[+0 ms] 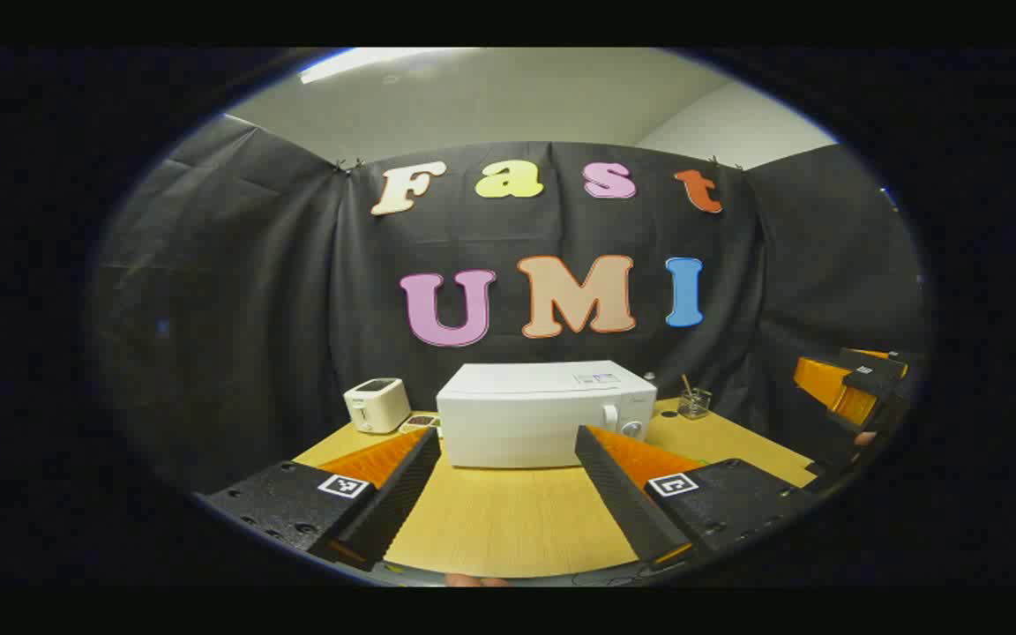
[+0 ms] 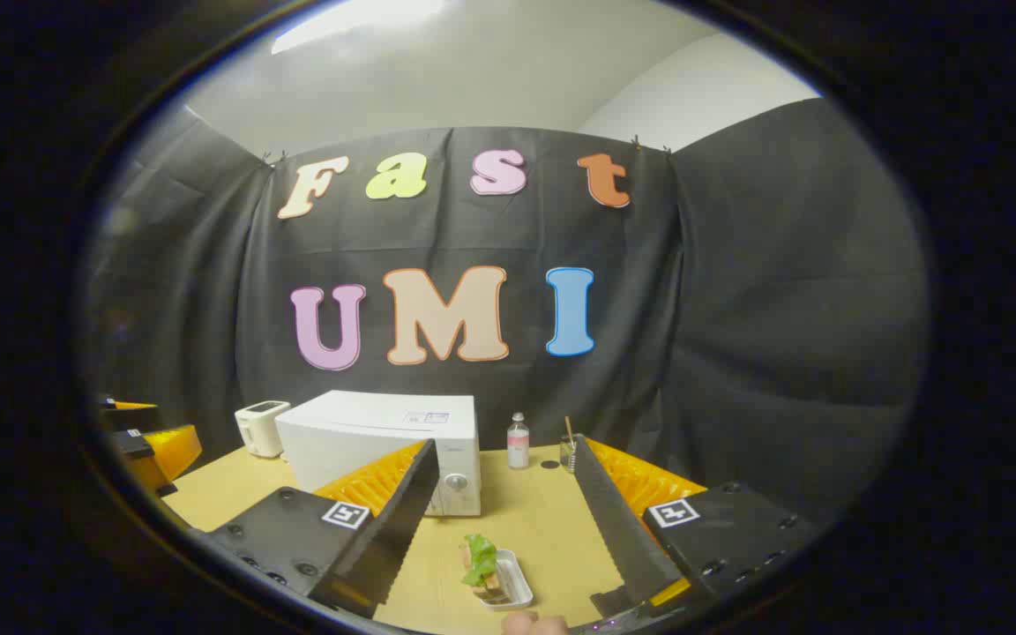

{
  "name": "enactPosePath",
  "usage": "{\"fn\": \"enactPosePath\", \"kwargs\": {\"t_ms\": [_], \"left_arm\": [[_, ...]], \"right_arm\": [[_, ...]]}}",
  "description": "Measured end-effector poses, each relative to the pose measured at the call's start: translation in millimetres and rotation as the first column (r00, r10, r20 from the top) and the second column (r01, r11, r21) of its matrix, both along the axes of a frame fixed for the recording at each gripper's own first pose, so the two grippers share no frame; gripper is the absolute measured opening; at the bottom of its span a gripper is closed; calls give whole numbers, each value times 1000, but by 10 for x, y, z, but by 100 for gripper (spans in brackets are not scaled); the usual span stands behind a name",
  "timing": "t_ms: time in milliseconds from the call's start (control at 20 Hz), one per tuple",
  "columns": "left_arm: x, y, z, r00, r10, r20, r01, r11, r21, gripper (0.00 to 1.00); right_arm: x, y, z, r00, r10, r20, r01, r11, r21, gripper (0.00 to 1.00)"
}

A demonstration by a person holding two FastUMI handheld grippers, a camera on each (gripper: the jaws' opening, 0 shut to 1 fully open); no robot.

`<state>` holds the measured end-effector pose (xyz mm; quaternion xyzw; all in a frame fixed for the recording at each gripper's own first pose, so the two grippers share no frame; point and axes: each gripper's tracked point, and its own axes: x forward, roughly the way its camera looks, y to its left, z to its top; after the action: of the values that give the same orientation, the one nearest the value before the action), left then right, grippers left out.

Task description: Open the microwave oven with the left hand, put the food in, and close the microwave oven.

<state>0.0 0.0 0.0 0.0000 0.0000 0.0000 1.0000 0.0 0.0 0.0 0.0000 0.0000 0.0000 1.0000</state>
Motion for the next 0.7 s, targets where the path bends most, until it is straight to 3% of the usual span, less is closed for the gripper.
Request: {"fn": "enactPosePath", "kwargs": {"t_ms": [700], "left_arm": [[129,7,54,1000,9,18,-9,1000,18,99]], "right_arm": [[148,131,46,999,41,22,-40,999,-23,97]]}}
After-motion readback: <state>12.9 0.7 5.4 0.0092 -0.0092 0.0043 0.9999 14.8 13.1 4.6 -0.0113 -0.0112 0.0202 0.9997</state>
